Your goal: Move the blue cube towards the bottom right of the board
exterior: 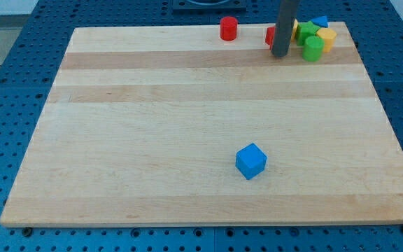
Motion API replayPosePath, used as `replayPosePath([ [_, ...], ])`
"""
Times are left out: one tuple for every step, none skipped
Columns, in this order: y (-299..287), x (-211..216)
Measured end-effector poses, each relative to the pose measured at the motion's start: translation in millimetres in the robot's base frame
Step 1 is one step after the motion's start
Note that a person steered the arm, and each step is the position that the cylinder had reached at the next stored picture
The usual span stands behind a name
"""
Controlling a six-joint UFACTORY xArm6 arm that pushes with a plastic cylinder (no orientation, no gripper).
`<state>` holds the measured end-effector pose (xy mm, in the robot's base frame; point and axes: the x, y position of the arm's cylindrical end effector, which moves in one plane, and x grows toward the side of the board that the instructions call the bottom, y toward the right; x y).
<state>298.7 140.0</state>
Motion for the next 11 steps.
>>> replayPosePath([
  [27.1, 68.7],
  [54.1, 162.1],
  [25.5, 264.1],
  [-55.2, 297.3],
  [-84.0, 273.2],
  [-67.2, 241.3],
  [-92.5, 223.6],
  [-154.2, 230.6],
  [-160.4, 205.4],
  [-99.0, 170.1],
  [-18.3, 164.7],
])
